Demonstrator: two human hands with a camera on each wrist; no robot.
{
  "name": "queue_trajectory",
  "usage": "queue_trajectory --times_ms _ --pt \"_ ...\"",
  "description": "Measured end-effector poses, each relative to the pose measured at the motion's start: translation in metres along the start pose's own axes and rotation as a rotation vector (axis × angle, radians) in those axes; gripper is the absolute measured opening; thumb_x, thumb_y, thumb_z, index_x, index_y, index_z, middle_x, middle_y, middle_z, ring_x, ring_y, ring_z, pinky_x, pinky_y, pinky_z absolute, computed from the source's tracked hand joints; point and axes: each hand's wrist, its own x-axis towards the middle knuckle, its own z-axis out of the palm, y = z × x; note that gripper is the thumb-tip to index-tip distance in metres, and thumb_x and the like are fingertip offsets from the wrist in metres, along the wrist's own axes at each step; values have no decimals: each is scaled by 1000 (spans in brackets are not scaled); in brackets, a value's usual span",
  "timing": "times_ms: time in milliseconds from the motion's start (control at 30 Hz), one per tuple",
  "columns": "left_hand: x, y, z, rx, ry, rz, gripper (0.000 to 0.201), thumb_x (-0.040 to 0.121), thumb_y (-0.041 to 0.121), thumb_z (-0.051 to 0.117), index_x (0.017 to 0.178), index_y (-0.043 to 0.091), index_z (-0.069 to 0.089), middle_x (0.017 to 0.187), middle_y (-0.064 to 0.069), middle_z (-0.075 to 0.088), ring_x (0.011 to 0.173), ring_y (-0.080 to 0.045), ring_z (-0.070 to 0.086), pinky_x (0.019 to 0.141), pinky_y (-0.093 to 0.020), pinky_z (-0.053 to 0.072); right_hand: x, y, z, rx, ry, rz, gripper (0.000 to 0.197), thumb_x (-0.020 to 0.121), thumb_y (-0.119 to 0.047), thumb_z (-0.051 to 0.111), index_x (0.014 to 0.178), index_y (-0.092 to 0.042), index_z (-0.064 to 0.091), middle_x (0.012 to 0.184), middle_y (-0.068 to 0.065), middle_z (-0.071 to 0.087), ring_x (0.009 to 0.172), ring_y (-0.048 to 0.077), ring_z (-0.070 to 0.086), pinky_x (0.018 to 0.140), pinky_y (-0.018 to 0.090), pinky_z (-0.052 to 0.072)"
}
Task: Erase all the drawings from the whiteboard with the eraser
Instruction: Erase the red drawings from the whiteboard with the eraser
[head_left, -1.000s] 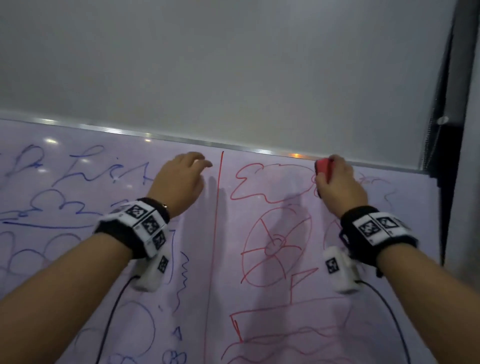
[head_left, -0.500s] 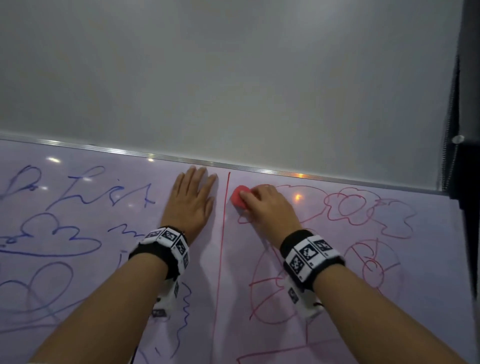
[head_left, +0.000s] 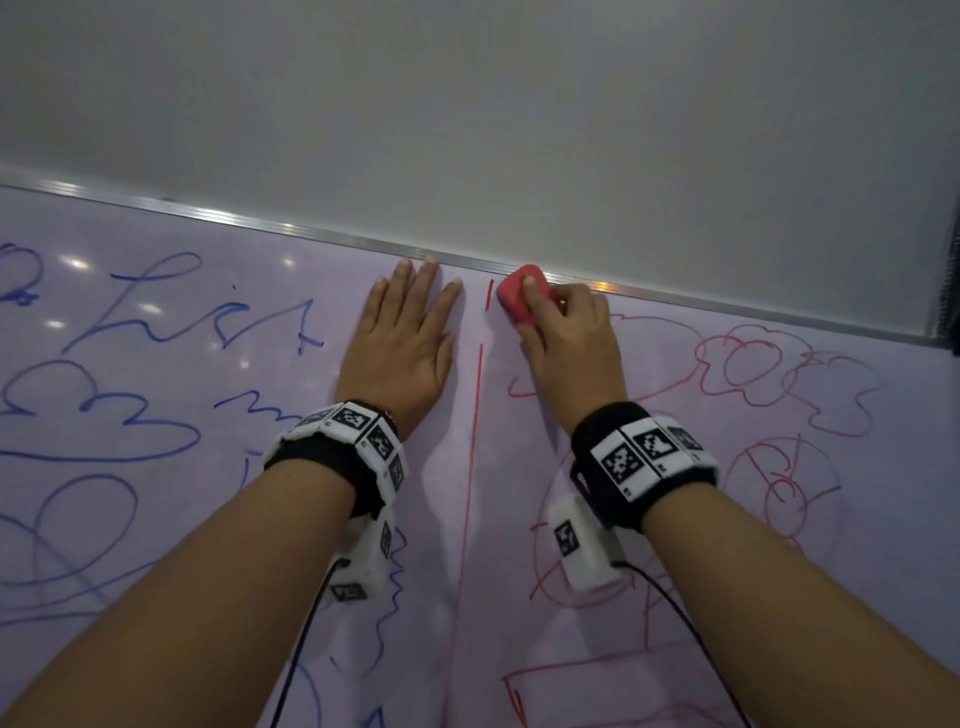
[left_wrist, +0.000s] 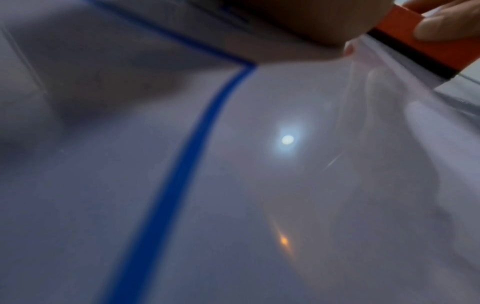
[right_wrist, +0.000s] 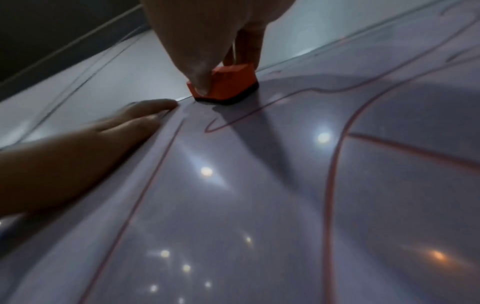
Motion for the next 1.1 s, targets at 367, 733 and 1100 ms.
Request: queue_trajectory --times_ms 367,733,1100 --pt "0 1 -3 -3 -43 -18 55 94 31 22 145 10 28 152 -15 25 140 -31 21 114 -31 -6 -6 -32 1 48 -91 88 49 77 -10 74 123 0 57 89 25 56 80 39 53 60 39 49" --pt "0 3 -6 -8 -60 -18 56 94 30 22 145 9 29 152 -16 25 140 -31 22 114 -31 -6 -4 -24 -10 19 -190 105 51 85 -17 67 131 -5 51 98 23 54 90 38 50 68 42 49" --pt "0 2 -5 21 -69 -21 57 93 29 25 143 0 30 150 -17 29 138 -33 26 114 -33 -1 6 -19 -8 1 -189 279 51 96 -28 50 143 -16 36 114 15 47 106 28 41 85 36 43"
